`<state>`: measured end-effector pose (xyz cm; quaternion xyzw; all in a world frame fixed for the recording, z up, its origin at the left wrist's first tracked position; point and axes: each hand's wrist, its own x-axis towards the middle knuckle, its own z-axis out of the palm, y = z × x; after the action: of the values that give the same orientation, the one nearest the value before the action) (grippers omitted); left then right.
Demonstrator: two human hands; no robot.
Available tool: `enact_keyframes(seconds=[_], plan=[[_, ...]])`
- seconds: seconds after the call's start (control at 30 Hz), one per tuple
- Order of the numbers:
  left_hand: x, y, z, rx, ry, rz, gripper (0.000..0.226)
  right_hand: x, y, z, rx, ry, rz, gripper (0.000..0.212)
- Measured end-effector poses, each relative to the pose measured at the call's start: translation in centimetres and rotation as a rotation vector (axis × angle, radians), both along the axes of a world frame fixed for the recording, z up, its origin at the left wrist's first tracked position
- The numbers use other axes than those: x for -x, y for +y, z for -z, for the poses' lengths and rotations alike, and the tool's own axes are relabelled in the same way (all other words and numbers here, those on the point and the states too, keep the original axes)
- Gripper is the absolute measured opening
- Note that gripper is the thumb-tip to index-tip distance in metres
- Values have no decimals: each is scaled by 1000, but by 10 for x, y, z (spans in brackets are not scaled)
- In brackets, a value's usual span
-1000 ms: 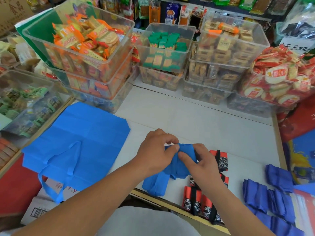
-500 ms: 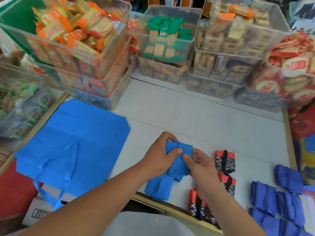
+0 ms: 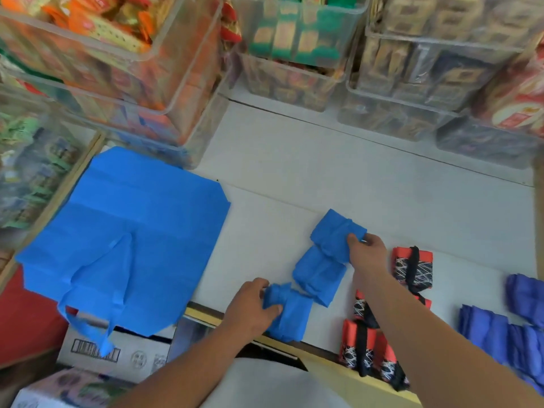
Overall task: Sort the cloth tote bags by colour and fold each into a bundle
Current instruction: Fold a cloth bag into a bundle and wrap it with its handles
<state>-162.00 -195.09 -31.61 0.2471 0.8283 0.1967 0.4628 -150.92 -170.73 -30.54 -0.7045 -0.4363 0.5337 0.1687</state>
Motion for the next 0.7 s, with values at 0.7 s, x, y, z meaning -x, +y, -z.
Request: enact_keyframes(seconds=[0.7], plan=[[-28, -8, 7, -171, -31, -256, 57, -49, -53, -16, -381, -631, -1045, 84]])
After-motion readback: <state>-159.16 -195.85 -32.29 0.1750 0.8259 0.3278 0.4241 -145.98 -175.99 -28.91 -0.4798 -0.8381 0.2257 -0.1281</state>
